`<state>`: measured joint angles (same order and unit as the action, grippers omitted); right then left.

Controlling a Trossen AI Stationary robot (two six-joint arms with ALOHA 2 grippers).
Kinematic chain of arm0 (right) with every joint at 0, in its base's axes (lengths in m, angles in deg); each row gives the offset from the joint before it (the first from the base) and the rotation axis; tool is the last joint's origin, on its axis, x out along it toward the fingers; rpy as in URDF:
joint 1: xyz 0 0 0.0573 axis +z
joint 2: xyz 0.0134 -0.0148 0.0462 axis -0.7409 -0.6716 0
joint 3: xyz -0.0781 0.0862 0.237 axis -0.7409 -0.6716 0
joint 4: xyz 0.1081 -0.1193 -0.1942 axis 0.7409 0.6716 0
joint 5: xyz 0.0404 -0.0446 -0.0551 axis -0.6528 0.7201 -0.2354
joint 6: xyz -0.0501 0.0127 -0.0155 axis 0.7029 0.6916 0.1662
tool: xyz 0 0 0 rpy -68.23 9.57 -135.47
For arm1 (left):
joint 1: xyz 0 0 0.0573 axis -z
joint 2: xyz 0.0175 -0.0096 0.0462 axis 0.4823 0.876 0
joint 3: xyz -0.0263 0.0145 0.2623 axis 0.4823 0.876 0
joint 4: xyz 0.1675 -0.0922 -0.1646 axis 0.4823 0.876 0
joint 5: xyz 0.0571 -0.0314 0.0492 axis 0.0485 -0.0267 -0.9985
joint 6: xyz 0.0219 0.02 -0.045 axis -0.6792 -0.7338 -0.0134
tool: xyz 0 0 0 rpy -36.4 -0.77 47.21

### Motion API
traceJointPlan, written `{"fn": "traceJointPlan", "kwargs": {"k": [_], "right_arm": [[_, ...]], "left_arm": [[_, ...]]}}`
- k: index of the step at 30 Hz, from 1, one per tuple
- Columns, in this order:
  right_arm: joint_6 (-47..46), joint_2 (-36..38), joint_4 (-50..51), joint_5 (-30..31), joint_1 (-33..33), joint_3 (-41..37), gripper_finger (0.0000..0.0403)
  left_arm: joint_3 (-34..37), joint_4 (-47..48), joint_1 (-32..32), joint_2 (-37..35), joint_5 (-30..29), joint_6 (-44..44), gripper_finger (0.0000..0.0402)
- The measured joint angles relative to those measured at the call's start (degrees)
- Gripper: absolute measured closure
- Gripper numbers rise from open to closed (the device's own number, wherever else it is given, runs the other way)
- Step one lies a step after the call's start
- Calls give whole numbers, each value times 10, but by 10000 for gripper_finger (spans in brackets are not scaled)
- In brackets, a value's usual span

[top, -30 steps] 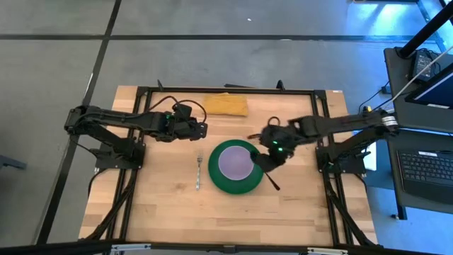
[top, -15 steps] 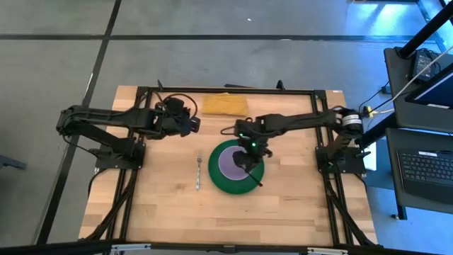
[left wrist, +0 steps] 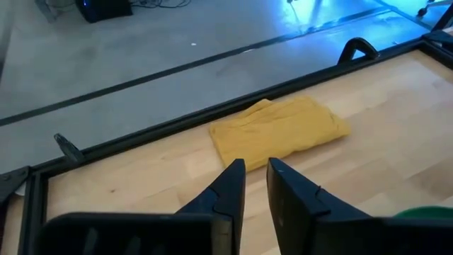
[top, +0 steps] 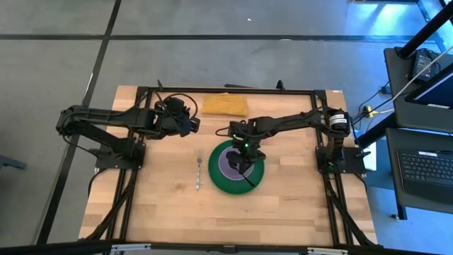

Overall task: Set table place
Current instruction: Put the spoon into the white bowl

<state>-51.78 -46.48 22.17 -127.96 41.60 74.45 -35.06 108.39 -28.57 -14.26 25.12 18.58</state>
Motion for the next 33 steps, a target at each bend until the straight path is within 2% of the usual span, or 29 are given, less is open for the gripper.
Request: {"fn": "traceJointPlan", "kwargs": {"k": [4, 15, 23, 33], "right_arm": [[-2, -9, -28, 4, -3, 0, 393], [26, -17, -21, 71, -4, 0, 391], [45, -17, -28, 70, -6, 0, 390], [50, -14, -37, 33, -12, 0, 390]], "left_arm": [[0, 2, 0, 0, 0, 0, 357], [0, 2, 0, 0, 5, 0, 378], [0, 2, 0, 0, 11, 0, 388], [0, 2, 0, 0, 26, 0, 394]]}}
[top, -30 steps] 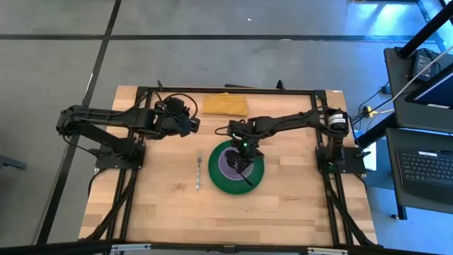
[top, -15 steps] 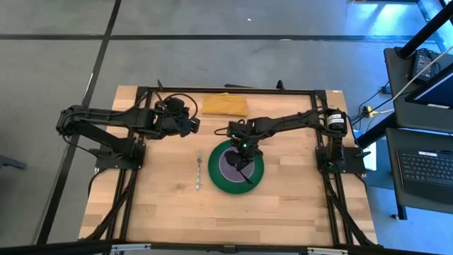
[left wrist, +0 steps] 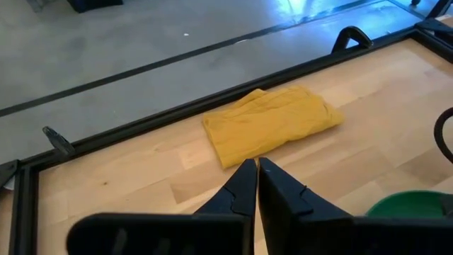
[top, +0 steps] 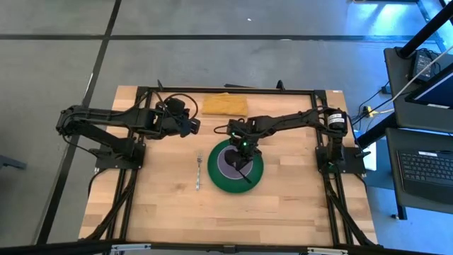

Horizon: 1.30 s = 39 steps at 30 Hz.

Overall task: Set table place
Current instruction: Put the spoon into the white bowl, then return to Home Position

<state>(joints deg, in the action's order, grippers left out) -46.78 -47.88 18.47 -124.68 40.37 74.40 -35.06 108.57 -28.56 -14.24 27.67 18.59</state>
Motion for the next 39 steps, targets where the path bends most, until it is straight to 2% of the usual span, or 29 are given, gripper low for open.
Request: {"fn": "traceJointPlan", "kwargs": {"k": [14, 17, 20, 31, 39], "right_arm": [[11, 0, 0, 1, 0, 0, 390], [20, 10, 43, 43, -5, -1, 390], [23, 15, 41, 60, -9, 1, 389], [45, 18, 57, 81, -9, 34, 355], [74, 18, 88, 84, -9, 35, 351]], "left_arm": [[0, 0, 0, 0, 0, 0, 364], [0, 0, 0, 0, 0, 0, 358], [0, -1, 0, 0, 0, 0, 352], [0, -5, 0, 0, 1, 0, 335], [0, -6, 0, 0, 0, 0, 327]]}}
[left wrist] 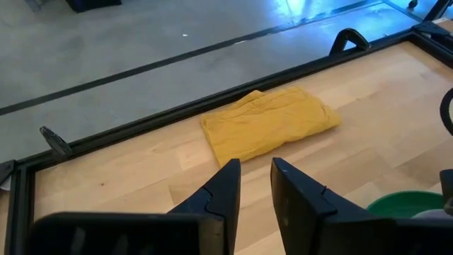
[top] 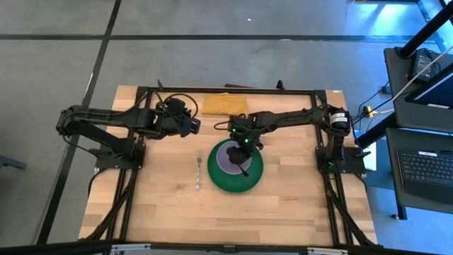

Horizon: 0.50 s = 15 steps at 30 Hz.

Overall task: Set table place
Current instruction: Return to Home Position

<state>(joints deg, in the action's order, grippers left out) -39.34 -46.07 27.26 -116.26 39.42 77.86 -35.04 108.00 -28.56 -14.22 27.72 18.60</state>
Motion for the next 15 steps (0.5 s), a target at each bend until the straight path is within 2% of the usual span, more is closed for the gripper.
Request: {"fn": "traceJointPlan", "kwargs": {"k": [4, 7, 11, 15], "right_arm": [[25, 14, 0, 5, 0, 16, 351], [53, 35, 29, 38, 0, 53, 351], [108, 73, 70, 108, 6, 116, 350], [166, 129, 87, 216, 34, 170, 350]], "left_arm": [[0, 0, 0, 0, 0, 0, 331], [0, 0, 0, 0, 0, 0, 336], [0, 0, 0, 0, 0, 0, 344], [0, 0, 0, 0, 0, 0, 351]]}}
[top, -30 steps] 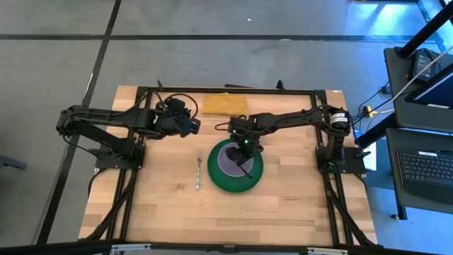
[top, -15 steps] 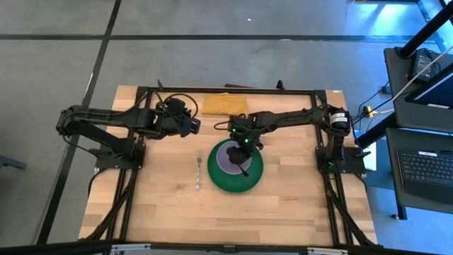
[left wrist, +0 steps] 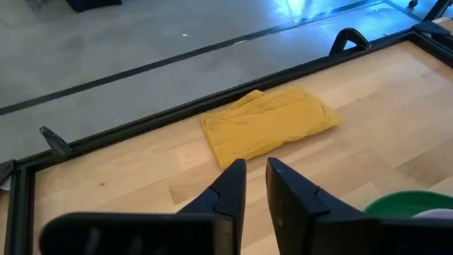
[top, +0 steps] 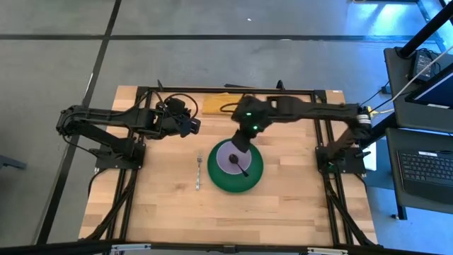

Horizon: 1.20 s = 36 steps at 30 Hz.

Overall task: Set table place
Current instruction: Return to Home Position

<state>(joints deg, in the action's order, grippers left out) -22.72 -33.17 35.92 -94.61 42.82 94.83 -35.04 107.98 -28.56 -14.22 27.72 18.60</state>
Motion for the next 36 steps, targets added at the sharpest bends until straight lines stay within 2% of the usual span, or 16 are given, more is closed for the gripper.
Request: {"fn": "traceJointPlan", "kwargs": {"k": [5, 14, 18, 27, 31, 34, 36], "right_arm": [[57, 75, -7, 66, 44, 16, 350], [42, 176, -17, 69, 79, 16, 350], [35, 186, -42, 69, 79, 16, 350], [25, 203, -33, 38, 83, 16, 350], [17, 239, -41, 25, 88, 16, 350], [28, 288, -41, 29, 104, 16, 350], [44, 321, -32, 54, 117, 16, 350]], "left_arm": [[0, 0, 0, 0, 0, 0, 360], [0, 0, 0, 0, 0, 0, 375], [0, 0, 0, 0, 1, 0, 381], [0, 2, -26, 0, -16, -24, 394], [-10, 4, -26, -8, 26, 6, 399], [-57, 2, -21, -36, 67, -44, 401], [-106, 1, -11, -57, 74, -71, 399]]}}
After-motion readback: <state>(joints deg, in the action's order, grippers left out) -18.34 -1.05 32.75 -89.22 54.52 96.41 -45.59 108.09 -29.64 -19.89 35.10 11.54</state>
